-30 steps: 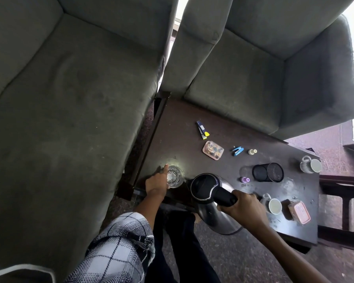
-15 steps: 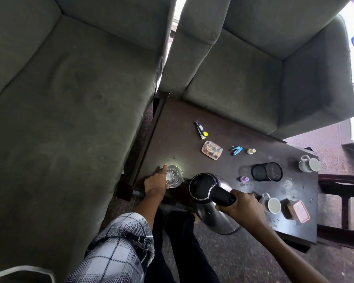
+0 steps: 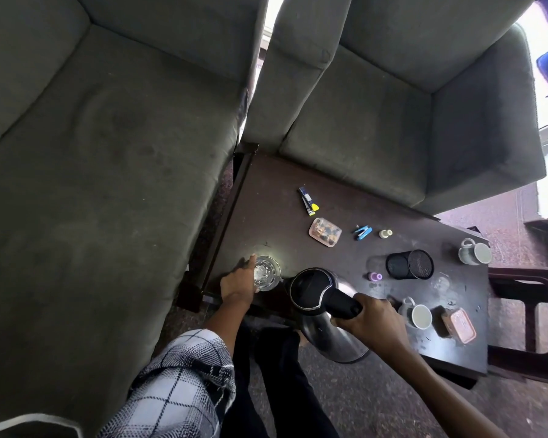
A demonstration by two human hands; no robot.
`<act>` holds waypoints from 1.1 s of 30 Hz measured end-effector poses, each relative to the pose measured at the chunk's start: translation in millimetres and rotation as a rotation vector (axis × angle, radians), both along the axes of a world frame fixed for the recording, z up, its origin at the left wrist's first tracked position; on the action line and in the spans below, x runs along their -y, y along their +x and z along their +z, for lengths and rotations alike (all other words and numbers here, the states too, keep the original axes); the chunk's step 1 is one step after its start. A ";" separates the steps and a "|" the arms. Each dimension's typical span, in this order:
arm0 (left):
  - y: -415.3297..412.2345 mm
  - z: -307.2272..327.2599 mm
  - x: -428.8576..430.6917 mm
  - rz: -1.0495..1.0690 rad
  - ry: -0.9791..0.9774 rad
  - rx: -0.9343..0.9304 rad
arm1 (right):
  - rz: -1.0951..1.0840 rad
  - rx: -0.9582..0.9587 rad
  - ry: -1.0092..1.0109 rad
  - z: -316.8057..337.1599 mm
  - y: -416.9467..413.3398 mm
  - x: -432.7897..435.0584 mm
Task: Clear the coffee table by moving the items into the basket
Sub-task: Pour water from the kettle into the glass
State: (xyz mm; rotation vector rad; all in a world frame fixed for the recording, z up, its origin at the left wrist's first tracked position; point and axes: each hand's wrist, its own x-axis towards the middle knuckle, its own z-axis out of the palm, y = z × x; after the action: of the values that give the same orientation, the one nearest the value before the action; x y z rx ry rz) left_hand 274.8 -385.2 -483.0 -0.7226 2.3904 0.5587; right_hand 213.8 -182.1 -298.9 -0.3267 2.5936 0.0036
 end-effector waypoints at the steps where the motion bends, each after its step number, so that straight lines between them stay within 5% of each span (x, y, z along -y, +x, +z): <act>1: -0.3 0.3 0.1 0.001 -0.002 0.001 | 0.000 -0.001 -0.002 0.2 0.0 0.2; 33: 0.5 6.5 -0.2 0.022 0.026 -0.004 | -0.002 0.024 -0.006 3.0 -0.8 1.4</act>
State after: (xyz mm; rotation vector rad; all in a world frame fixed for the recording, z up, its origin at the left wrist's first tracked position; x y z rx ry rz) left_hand 275.3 -385.0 -476.5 -0.7383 2.3770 0.5993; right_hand 213.0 -183.5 -296.0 -0.3238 2.5704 -0.0086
